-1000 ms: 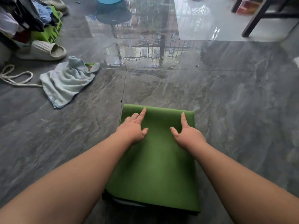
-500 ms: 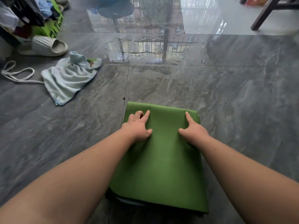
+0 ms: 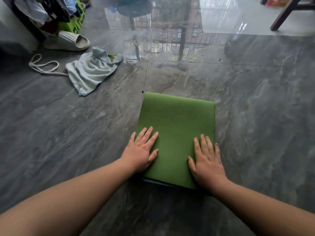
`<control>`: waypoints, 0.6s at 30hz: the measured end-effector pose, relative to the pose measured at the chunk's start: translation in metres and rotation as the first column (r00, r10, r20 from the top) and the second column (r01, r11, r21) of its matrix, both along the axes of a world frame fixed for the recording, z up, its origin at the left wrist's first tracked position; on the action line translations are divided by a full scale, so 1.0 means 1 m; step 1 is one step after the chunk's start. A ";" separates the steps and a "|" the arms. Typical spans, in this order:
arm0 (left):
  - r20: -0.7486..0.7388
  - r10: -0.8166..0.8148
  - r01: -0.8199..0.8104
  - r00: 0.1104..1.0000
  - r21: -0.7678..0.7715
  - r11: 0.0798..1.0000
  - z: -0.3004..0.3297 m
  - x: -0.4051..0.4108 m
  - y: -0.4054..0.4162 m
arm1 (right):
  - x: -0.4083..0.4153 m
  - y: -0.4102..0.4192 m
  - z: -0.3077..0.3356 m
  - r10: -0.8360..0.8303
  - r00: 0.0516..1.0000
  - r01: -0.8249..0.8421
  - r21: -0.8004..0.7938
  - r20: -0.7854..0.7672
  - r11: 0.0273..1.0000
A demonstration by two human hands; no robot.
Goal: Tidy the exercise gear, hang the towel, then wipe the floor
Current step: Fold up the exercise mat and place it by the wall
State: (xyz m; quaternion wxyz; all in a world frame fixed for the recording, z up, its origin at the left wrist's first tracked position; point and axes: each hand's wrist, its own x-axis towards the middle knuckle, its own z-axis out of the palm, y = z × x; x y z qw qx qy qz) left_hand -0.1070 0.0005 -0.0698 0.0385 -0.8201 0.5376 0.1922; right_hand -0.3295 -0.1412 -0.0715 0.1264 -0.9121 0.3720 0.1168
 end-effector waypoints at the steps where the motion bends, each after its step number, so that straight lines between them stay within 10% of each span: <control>1: 0.002 0.036 -0.036 0.999 -0.022 0.999 0.003 -0.003 0.006 | -0.003 0.004 0.001 -0.038 0.999 0.037 0.010 0.023 0.999; 14: -0.185 0.364 -0.350 0.913 0.104 0.931 -0.011 -0.018 0.022 | -0.010 0.033 -0.010 -0.234 0.972 0.232 0.174 -0.011 0.957; 18: -0.283 0.452 -0.463 0.846 0.030 0.886 -0.009 -0.014 0.022 | -0.014 0.022 -0.007 -0.463 0.833 0.357 0.345 0.303 0.868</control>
